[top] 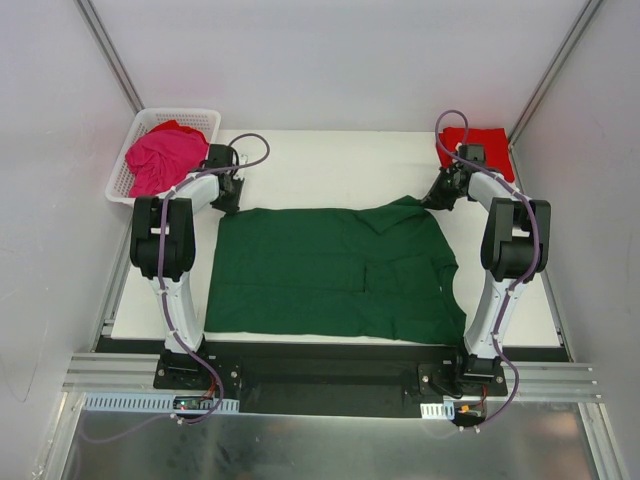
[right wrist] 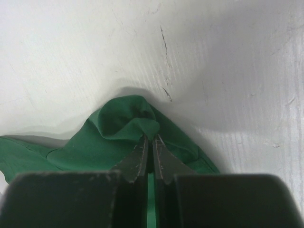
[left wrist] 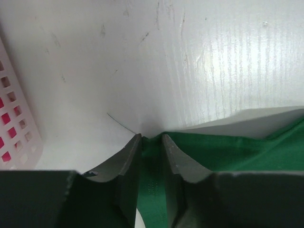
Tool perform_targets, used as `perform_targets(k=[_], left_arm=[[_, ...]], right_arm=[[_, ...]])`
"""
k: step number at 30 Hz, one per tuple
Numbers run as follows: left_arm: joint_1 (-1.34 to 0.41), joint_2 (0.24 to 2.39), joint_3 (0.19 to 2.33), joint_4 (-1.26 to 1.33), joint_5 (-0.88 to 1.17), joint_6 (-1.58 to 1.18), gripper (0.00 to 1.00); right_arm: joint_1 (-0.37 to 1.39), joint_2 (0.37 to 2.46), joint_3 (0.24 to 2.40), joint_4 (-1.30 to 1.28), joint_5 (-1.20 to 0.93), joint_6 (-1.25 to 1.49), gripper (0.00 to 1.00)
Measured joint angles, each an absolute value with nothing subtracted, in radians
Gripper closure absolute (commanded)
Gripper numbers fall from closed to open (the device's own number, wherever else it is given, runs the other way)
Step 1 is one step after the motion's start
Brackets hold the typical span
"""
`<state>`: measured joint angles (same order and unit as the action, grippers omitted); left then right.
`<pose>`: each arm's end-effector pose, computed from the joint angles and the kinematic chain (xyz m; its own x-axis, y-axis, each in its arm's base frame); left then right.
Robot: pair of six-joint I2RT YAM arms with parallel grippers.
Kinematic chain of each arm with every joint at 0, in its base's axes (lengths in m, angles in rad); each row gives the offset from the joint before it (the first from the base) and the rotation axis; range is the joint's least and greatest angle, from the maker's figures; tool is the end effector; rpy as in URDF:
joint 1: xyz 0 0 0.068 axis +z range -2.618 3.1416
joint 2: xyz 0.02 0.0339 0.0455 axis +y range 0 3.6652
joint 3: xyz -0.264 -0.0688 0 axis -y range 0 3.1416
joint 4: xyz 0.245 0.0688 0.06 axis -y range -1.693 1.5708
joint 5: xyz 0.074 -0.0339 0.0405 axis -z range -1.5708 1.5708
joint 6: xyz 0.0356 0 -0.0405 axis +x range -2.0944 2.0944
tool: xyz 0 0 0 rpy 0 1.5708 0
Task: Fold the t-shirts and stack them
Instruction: Grap the side of the flattened tshirt furthest away from the robot with both arms, then fold the other side of the tshirt into a rectangle
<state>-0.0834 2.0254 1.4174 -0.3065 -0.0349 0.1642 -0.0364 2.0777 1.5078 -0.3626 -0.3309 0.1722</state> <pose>0.4367 -0.0353 0.1732 -0.7687 0.2282 -0.5975 0.1903 0.9735 0.1270 0.4511 -0.0049 0.1762 -0.8180 0.1919 -0.5423 -0.0192 0.9331 0.3592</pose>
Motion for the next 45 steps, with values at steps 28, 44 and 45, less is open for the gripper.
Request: perform_targets(k=[28,44,45], left_arm=[[-0.084,1.897,1.402,-0.349,0.020,0.080,1.00],[-0.084,1.634,1.254,-0.380,0.046,0.045,1.00],[-0.084,1.618,1.243,-0.384,0.046,0.046,1.00]], right_arm=[[-0.043,1.929,1.503,-0.363,-0.346,0.195,0.99],[-0.001,1.630,1.347,-0.395,-0.346,0.208,0.99],[0.002,1.612,1.333,-0.401,-0.343,0.208,0.99]])
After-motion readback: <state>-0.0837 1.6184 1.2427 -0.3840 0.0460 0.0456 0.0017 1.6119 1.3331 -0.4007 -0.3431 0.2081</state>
